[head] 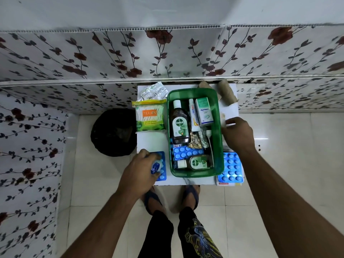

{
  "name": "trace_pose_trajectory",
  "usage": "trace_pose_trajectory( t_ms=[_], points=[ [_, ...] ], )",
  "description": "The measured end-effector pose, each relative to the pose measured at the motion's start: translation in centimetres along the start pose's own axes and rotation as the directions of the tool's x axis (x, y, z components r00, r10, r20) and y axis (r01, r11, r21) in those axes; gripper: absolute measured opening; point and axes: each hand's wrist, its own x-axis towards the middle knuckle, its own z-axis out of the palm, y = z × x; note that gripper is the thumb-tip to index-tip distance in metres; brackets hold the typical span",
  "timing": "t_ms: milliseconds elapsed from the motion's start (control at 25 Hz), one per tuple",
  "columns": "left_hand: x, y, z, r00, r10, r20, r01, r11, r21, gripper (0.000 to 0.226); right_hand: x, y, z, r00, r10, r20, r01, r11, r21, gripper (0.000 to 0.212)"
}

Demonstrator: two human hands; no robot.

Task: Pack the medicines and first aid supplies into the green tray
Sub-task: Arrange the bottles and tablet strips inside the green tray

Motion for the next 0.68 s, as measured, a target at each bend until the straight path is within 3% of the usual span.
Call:
trace_pose_trajectory(
  t_ms=[120,200,360,440,560,680],
  points=[
    [-0.5,0.4,-1.3,0.999,-0.009,-0.032,0.007,0.999,-0.046,0.044,0.5,0.0,-0.2,0.999,0.021,0.048,-0.023,0.998,0.057,0.035],
    [-1.2,1.5,-3.4,0.990,-0.033,-0.139,0.013,0.989,-0.147,0.043,0.4,0.0,-1.0,0.998,0.019,0.053,-0.025,0.993,0.118,0.033],
    [-0.9,6.7,-8.4,0.932,-0.027,-0.361,-0.093,0.945,-0.312,0.035,-0.8,0.4,-3.4,0.997,0.005,-0.075,0.015,0.964,0.265,0.031],
    [1.1,9.8,-9.3,0.926,0.079,-0.369,-0.160,0.968,-0.194,0.034,-1.6,0.5,-4.4,0.992,0.032,-0.123,0.015,0.930,0.366,0.030],
    [6.2,12.8,-8.2,0.929,0.247,-0.276,-0.172,0.948,0.269,0.043,-2.6,0.5,-5.2,0.990,0.042,-0.135,0.022,0.896,0.444,0.024],
    [10.0,14.4,-6.4,0.952,0.234,-0.199,-0.126,0.888,0.442,0.036,-3.5,0.3,-5.6,0.991,0.015,-0.132,0.048,0.888,0.458,0.019]
  ],
)
